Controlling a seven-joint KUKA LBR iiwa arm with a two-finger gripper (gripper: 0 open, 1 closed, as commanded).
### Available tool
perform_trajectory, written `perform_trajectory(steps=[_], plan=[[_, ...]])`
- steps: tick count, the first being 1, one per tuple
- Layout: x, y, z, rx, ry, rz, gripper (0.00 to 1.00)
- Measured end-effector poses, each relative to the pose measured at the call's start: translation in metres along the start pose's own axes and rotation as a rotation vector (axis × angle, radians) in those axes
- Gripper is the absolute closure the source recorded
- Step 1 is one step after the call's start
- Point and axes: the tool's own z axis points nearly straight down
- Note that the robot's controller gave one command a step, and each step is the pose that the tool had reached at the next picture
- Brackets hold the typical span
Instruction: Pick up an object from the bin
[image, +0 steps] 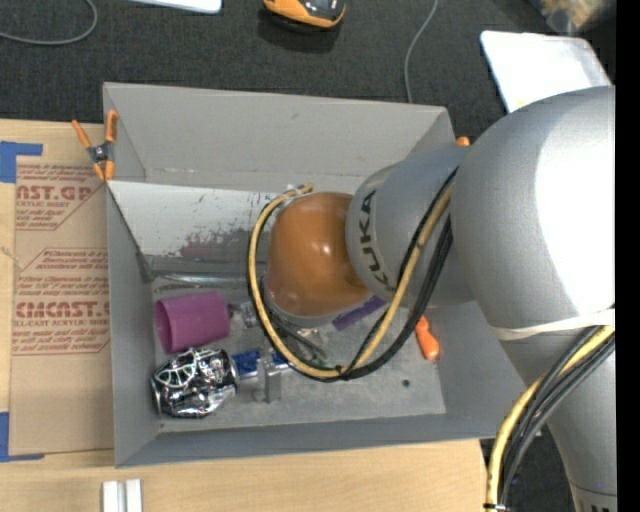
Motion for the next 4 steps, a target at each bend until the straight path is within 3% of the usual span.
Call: perform_trajectory(steps=[1, 2, 3, 4], plan=[[0.023, 0.049, -0.001, 0.009, 0.008, -0.514, 1.00], [0.024, 0.056, 0.000, 0.001, 0.006, -0.523, 1.00], [0.027, 0.057, -0.022, -0.003, 0.017, -0.523, 1.00], [0.023, 0.058, -0.071, -0.002, 0.007, -0.525, 1.00]])
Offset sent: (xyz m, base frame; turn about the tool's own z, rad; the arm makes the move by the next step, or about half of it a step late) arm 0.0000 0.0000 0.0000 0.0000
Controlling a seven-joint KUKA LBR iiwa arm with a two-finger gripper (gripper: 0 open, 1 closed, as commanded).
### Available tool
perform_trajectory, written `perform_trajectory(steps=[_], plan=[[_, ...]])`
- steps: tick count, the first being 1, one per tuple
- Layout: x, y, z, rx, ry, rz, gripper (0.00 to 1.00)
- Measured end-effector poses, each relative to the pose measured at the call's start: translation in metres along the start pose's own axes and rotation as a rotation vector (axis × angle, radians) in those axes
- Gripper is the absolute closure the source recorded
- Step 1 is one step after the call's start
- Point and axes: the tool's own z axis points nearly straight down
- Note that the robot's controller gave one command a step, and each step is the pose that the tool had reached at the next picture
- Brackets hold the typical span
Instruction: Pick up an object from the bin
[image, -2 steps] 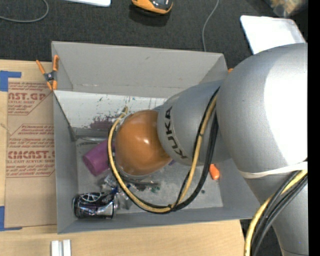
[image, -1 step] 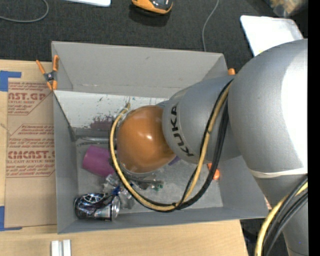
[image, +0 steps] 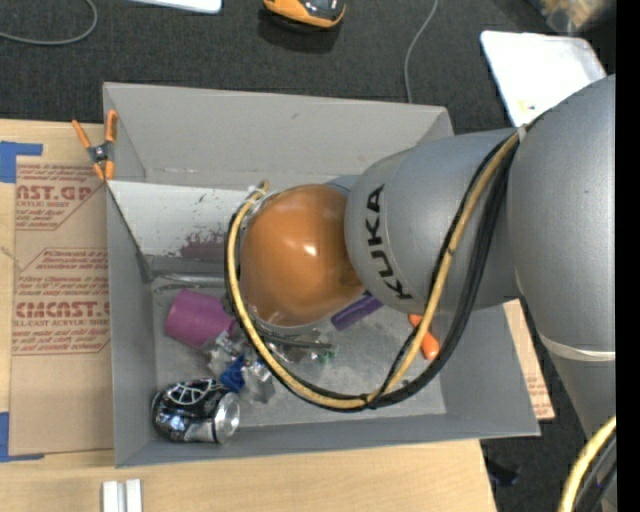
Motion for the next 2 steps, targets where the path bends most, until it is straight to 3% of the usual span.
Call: perform_trajectory(steps=[1, 2], plan=[[0.000, 0.001, -0.042, -0.003, 0.004, 0.000, 1.00], [-0.002, 0.000, -0.063, 0.001, -0.004, 0.001, 1.00]])
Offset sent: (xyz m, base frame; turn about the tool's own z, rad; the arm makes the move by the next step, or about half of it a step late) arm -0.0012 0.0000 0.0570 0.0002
